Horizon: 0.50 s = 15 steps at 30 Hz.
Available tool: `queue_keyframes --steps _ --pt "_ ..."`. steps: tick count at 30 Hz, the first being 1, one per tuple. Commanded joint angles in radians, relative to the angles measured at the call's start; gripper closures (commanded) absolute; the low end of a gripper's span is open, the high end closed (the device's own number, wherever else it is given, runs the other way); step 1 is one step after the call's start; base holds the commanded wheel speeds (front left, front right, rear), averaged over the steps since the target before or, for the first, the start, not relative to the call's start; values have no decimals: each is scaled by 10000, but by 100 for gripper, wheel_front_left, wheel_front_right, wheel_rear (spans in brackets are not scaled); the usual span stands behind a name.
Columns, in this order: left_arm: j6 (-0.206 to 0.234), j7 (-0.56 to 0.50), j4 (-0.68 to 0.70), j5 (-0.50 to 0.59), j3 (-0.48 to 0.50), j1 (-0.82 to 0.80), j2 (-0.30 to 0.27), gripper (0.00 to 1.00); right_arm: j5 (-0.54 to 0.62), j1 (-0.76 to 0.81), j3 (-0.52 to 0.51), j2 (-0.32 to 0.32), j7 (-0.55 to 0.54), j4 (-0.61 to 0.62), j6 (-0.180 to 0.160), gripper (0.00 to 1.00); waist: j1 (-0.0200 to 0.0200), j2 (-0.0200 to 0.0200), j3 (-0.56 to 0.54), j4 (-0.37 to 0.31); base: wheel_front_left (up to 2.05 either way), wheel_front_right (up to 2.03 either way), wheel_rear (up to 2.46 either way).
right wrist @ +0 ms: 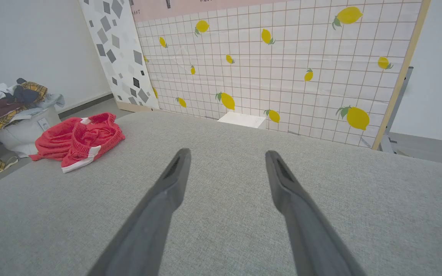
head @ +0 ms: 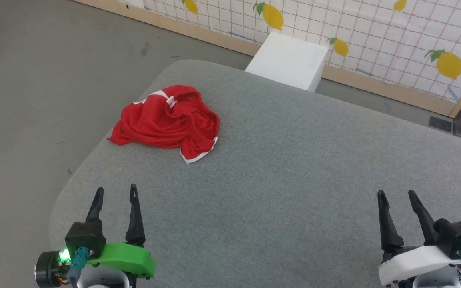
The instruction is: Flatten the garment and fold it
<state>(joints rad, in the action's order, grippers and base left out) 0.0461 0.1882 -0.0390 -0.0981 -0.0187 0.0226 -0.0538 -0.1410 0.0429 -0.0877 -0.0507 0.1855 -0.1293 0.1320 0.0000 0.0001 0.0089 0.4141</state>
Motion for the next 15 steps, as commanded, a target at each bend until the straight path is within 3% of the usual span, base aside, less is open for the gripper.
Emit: queue_keyframes --steps 1,15 --pt "73 112 -38 -42 -42 189 27 0 -65 147 -38 3 136 -60 -10 0 0 -1 5 101 0 0 0" --pt "114 399 -271 9 -172 225 31 0 55 279 25 4 388 -161 -11 0 0 -1 -44 738 0 0 0"
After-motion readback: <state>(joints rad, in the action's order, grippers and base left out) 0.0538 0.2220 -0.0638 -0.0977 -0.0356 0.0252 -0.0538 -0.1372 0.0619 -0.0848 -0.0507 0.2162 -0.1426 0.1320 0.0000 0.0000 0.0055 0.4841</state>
